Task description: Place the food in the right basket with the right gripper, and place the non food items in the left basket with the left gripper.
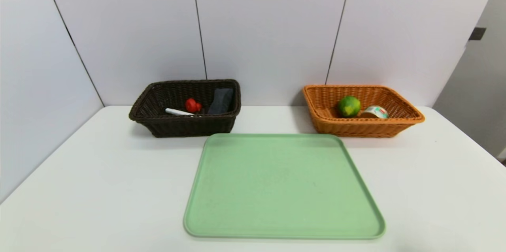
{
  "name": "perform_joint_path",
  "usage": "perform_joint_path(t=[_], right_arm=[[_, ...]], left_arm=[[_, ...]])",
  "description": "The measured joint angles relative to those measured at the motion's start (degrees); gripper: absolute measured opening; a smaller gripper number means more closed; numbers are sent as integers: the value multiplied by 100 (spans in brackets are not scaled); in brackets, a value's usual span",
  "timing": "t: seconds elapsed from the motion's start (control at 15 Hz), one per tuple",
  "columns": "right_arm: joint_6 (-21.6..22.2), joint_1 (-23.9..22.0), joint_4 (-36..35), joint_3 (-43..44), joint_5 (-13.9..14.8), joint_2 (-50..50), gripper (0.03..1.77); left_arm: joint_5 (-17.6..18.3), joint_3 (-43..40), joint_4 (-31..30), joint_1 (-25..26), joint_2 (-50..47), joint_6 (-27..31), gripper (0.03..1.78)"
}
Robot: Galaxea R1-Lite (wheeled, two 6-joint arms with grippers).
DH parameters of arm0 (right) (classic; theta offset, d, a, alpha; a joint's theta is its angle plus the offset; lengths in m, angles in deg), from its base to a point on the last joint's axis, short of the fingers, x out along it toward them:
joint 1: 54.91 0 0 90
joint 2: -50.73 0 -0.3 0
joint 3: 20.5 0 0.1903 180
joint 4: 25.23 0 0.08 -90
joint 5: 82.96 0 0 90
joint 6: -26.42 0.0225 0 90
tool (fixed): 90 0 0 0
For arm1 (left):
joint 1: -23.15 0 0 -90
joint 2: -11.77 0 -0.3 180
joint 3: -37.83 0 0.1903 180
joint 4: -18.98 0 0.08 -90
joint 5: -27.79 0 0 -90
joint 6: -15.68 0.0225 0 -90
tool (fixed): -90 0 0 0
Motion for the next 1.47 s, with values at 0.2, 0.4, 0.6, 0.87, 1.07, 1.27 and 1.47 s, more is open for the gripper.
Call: perform_joint_path(t=[0.2, 0.4, 0.6, 0.87, 1.07, 1.27, 1.47], right_arm=[[-16, 0, -218, -475, 13, 631, 171], [-190, 0, -330, -797, -11, 1217, 171], [-291, -2, -343, -1051, -27, 1765, 171], [-315, -11, -1059, -1370, 34, 2089, 171], [-363, -356, -1354, -1538, -2, 2205, 171], [-482, -602, -1370, -1575, -429, 2406, 171], [-578, -545, -1373, -1735, -649, 2884, 171]], left_arm=[[276, -322, -9, 11, -394, 130, 169], [557, -460, -30, -27, -536, 166, 169], [599, -532, 17, -262, -608, 204, 169], [586, -887, 34, -453, -992, 363, 169], [516, -1176, 48, -456, -1369, 594, 169], [516, -1399, 0, -453, -1653, 847, 169], [507, -1585, -149, -449, -1943, 836, 169]])
